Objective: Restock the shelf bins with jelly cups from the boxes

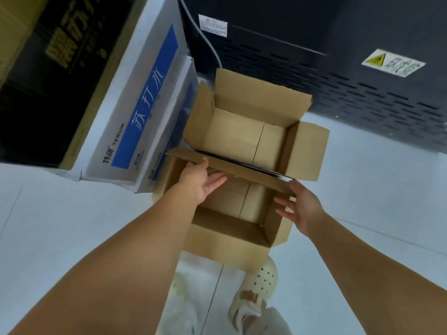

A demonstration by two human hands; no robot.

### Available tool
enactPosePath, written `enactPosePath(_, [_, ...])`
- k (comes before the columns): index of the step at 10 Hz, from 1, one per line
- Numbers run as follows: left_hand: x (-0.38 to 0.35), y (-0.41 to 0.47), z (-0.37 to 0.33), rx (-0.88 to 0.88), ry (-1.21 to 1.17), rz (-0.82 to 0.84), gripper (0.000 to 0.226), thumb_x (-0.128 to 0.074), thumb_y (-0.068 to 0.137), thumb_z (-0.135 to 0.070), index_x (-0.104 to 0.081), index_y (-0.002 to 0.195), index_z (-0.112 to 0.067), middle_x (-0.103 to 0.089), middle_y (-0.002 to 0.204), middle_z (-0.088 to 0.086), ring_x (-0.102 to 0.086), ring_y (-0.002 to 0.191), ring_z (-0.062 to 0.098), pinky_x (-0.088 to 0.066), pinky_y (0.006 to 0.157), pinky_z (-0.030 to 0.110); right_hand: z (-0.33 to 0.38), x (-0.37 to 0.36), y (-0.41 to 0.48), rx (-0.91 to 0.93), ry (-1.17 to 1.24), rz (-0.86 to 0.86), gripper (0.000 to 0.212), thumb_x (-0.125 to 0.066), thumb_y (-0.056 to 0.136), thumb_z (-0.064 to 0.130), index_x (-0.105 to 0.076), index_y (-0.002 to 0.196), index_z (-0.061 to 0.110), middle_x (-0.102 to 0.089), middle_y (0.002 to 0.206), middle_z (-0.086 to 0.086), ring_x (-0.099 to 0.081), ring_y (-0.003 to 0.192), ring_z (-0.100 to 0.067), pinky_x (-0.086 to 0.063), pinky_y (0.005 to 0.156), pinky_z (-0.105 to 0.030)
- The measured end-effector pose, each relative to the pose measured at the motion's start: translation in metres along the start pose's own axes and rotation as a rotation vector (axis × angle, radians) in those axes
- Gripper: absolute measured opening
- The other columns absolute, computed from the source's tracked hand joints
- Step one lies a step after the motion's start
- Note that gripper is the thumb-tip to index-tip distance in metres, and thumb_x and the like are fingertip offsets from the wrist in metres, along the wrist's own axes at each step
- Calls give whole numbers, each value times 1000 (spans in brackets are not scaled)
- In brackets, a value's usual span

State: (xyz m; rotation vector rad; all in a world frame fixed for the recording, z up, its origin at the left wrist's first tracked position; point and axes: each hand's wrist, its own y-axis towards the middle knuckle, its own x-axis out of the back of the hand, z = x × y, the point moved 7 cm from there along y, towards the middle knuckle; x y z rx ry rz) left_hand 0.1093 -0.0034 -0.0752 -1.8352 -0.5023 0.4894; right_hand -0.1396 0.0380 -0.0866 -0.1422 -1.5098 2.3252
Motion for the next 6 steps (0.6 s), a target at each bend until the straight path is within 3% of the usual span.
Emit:
enactPosePath(2, [-23,13,-31,10,-11,-23,60,-50,102,-19,-24,155,-25,-49,143,19,-68,92,29,-61,83,43,37,-15,20,-49,-101,-25,39,-46,99,42,-48,135,29,-43,144,10,-66,102,-22,-54,89,-46])
enactPosePath(3, [-25,16,-42,7,-4,-18,60,-50,102,-22,-22,155,-24,-52,138,19,-68,97,28,-59,87,43,46,-25,22,-71,-181,-54,44,-42,99,49,-46,137,29,-40,146,9,-65,104,-23,-53,91,-46])
enactPosePath(5, [-23,-6,-58,29,263,6,50,-49,102,-39,-40,146,-19,-57,135,10,-64,110,22,-59,88,41,71,-46,0,-124,-481,-64,53,-28,101,51,-35,147,26,-40,148,0,-49,125,-27,-40,106,-45])
enactPosePath(6, [-25,-41,-76,-43,479,-25,52,-47,103,-43,-40,149,-20,-53,142,5,-58,117,19,-57,80,33,105,-68,-40,75,-603,43,49,-29,104,39,-35,147,14,-37,151,-7,-37,137,-28,-31,113,-43])
